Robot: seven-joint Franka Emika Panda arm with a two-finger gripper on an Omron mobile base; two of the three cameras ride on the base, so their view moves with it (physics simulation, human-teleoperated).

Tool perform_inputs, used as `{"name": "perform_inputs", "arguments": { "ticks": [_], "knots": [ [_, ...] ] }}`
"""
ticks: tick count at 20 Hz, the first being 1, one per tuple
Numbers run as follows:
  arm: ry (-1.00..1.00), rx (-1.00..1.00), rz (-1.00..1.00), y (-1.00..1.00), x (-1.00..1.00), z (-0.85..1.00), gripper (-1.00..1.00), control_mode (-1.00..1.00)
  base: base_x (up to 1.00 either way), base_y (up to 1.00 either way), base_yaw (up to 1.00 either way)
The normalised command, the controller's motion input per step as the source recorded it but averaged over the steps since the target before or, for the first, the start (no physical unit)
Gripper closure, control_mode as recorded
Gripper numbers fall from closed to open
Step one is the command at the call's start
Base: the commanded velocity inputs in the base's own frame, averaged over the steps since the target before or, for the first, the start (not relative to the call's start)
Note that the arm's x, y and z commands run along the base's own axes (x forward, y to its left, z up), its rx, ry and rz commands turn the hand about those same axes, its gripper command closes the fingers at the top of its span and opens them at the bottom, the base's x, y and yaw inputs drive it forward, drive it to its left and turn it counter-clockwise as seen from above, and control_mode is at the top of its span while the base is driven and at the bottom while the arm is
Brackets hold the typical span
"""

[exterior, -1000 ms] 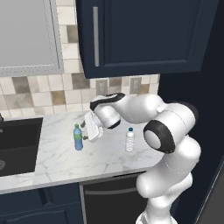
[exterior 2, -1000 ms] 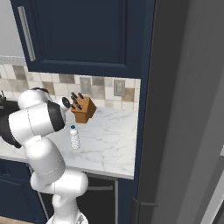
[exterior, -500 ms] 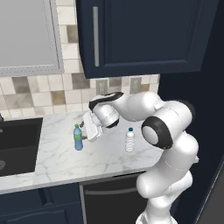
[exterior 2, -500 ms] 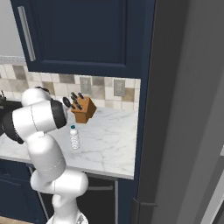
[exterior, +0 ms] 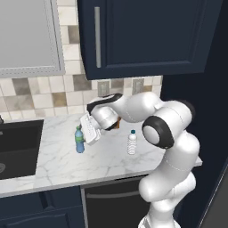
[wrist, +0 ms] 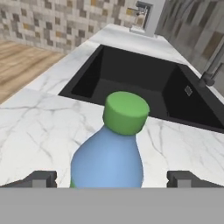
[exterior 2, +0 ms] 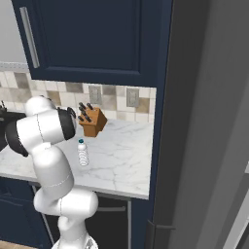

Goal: Take the bottled waters from the counter and place them in the freezer to freeze. Close the freezer door after placing the bottles.

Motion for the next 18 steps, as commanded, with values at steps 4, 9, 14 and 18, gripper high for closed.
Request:
{"name": "perform_inputs", "arguments": {
  "ticks": [4,9,14,18],
  "knots": [
    [0.00,0.00,0.04,0.04,0.00,0.00,-1.00,-1.00,0.00,0.00,0.00],
    [0.01,0.00,0.05,0.02,0.00,0.00,1.00,-1.00,0.00,0.00,0.00],
    [0.00,0.00,0.03,0.00,0.00,0.00,1.00,-1.00,0.00,0.00,0.00],
    [0.00,0.00,0.00,0.00,0.00,0.00,1.00,-1.00,0.00,0.00,0.00]
  ]
}}
